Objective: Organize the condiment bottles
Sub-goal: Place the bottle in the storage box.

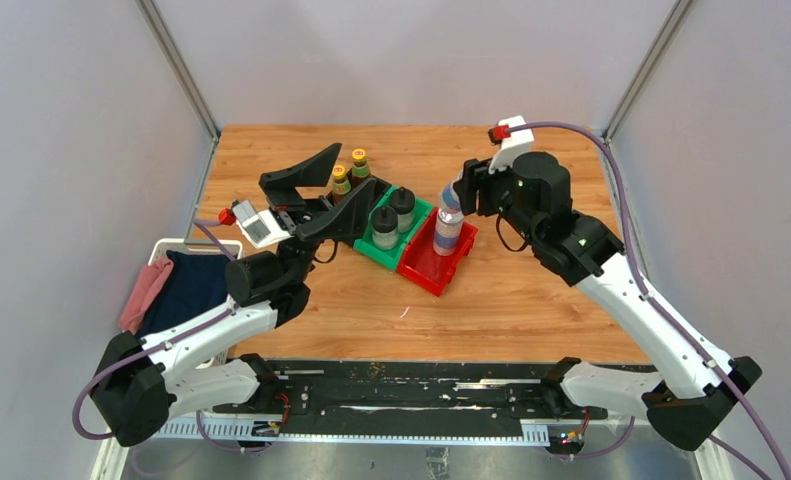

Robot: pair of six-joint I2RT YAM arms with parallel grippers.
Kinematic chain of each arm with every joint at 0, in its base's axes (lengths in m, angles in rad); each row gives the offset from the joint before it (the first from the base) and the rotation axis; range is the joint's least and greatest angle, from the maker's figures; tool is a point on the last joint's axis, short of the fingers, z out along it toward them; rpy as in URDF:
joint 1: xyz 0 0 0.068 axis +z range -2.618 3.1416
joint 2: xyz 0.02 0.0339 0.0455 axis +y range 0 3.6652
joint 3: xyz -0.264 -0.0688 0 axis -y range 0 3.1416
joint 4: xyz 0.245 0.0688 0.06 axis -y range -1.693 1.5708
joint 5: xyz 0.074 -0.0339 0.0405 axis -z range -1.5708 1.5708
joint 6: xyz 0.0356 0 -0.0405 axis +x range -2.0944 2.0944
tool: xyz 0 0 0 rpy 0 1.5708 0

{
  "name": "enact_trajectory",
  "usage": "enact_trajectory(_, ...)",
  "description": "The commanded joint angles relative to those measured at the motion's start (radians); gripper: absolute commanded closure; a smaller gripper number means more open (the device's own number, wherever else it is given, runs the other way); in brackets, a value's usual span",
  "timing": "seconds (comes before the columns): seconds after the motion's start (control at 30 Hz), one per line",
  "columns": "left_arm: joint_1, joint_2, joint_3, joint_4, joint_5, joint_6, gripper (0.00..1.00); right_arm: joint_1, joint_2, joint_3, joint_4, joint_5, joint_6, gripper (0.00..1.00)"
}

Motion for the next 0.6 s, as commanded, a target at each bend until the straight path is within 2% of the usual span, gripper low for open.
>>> enact_trajectory(0.0,-0.012,-0.015,-0.009,0.036,-0.013,0.024,0.0,0.066,-0.018,0.019,0.019,0.029,-0.042,1.0)
enact_trajectory(0.57,-0.014,-0.028,-0.015,0.035,-0.013,0.031,0.0,0.196,0.084,0.065,-0.021,0.058,-0.078,1.0)
